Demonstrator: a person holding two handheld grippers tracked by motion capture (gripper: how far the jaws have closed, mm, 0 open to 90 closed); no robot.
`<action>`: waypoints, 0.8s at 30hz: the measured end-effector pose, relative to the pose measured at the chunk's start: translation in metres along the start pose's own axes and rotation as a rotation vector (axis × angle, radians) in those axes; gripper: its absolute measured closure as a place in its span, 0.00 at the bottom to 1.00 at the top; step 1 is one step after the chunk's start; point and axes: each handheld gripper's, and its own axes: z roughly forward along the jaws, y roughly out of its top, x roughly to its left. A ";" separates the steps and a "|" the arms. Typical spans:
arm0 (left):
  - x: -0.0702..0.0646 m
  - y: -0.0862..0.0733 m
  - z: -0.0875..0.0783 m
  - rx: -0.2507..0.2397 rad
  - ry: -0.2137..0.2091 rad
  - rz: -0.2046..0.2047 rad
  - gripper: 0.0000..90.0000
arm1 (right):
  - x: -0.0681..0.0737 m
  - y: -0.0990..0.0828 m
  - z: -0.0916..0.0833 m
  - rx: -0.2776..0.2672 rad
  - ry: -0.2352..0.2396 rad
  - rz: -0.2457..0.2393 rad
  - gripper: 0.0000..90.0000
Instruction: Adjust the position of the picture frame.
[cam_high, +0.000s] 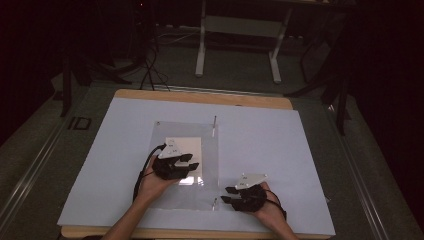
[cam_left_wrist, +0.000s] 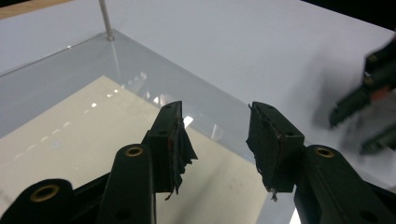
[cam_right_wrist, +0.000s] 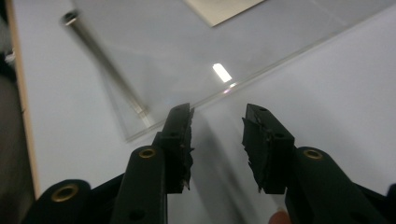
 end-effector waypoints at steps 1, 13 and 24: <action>0.002 0.002 0.002 0.000 0.000 -0.001 0.61 | 0.002 -0.001 0.000 0.003 0.002 -0.017 0.70; 0.027 0.018 0.024 0.048 0.034 -0.048 0.63 | 0.021 0.003 0.003 -0.018 0.109 -0.133 0.80; 0.047 0.032 0.057 0.072 0.063 -0.034 0.69 | 0.027 0.012 0.015 -0.068 0.135 -0.167 0.92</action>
